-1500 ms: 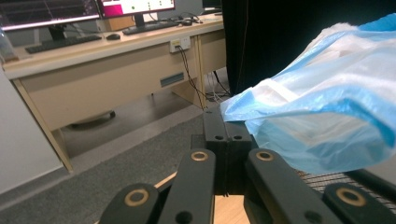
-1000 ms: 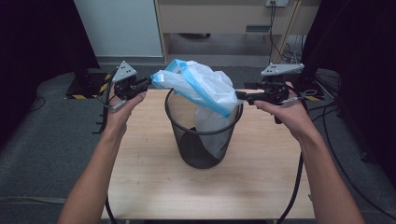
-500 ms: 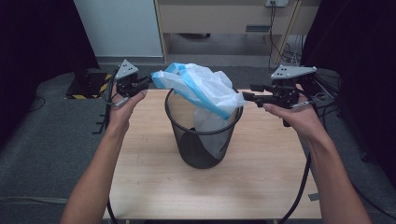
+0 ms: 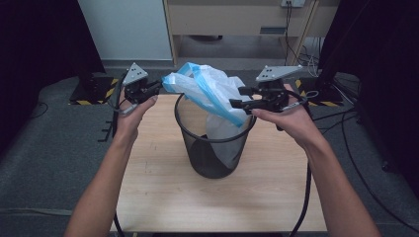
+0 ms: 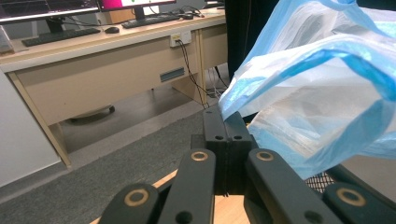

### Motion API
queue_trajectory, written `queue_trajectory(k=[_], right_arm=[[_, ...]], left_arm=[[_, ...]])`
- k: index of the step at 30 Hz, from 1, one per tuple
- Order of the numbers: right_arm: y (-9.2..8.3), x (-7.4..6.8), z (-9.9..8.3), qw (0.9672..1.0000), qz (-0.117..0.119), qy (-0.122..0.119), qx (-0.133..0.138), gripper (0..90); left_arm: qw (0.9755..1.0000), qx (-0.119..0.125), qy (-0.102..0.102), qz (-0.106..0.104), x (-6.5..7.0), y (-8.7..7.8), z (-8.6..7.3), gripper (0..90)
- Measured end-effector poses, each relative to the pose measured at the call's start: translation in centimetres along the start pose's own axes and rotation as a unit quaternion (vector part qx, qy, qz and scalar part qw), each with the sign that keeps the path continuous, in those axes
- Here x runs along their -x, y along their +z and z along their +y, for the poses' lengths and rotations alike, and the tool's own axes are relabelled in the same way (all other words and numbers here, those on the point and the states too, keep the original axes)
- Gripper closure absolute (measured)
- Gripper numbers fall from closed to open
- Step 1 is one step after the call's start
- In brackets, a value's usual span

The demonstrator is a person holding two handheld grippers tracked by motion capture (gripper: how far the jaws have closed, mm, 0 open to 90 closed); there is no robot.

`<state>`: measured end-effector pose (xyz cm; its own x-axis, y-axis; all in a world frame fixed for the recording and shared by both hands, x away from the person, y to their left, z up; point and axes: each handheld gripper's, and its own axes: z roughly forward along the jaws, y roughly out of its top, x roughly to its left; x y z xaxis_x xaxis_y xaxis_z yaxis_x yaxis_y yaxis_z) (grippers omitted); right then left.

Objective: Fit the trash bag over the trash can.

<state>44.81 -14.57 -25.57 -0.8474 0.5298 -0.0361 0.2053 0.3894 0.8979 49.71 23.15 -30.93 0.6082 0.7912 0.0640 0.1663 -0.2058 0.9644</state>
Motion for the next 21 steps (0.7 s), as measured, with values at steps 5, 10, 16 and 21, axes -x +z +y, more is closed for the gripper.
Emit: queue_trajectory(k=[5, 10, 16, 21], right_arm=[[1.1, -0.6, 0.2, 0.9999, 0.005, -0.010, -0.012, 41.8], [1.7, -0.6, 0.3, 0.9996, -0.001, -0.016, -0.025, 41.9], [2.3, -0.7, 0.3, 0.9990, -0.003, -0.025, -0.036, 48.9], [2.3, -0.2, 0.3, 0.9986, -0.013, -0.022, -0.047, 67.8]], left_arm=[[1.0000, 0.002, -0.001, -0.001, 0.0, -0.1, 0.0, 90.0], [1.0000, 0.005, -0.003, -0.002, 0.0, -0.1, 0.0, 90.0], [1.0000, 0.005, 0.000, -0.007, 0.2, -0.1, 0.1, 90.0], [0.9999, 0.005, 0.003, -0.010, 0.4, -0.1, 0.1, 90.0]])
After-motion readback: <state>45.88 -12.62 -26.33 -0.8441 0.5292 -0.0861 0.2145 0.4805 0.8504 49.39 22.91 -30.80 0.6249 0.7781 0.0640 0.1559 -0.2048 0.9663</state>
